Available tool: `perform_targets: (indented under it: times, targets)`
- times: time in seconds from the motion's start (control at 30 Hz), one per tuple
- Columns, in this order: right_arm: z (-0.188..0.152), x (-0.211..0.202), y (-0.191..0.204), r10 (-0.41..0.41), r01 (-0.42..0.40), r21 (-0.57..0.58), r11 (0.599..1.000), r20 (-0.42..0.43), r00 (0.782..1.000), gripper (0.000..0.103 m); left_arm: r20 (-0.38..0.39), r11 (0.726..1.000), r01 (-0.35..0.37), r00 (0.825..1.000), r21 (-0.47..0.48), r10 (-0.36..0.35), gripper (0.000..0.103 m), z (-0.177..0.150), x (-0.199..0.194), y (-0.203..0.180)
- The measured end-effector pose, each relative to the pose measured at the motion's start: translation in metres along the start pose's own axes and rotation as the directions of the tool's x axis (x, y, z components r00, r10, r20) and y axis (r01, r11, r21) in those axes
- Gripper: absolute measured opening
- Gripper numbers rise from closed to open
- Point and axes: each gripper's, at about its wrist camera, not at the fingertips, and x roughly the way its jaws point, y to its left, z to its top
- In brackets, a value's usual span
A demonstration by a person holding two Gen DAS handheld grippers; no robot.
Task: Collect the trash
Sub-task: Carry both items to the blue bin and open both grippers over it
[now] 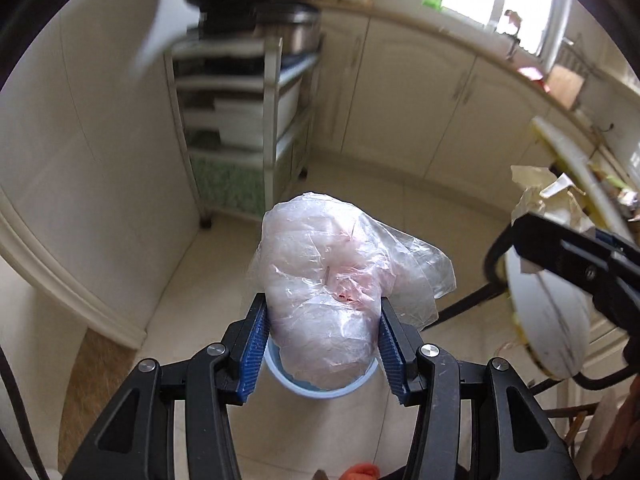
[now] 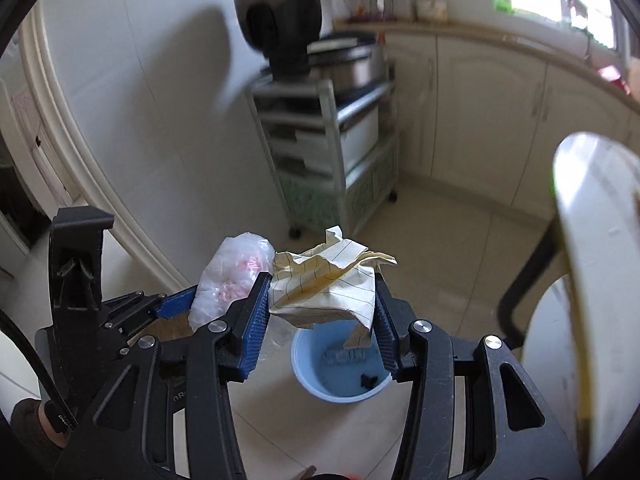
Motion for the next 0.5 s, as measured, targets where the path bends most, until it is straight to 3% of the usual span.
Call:
perform_targets:
  times: [0.33,0.5]
  targets:
    - [-0.021,0.077,-0.039,-0.004,0.015,0.076,0.997,-0.132,0.991,0.046,-0.158,1.0,-0.007,0.987,0.007,0.008,0.059,0.024,0.078,-0.02]
    - [-0.025,0.098,-0.052,0.016,0.003,0.12,0.993,-0.163,0.987,0.046,-0.172,0.999,-0.039,0.984,-0.007,0.037,0.064,0.043,0.096,-0.021]
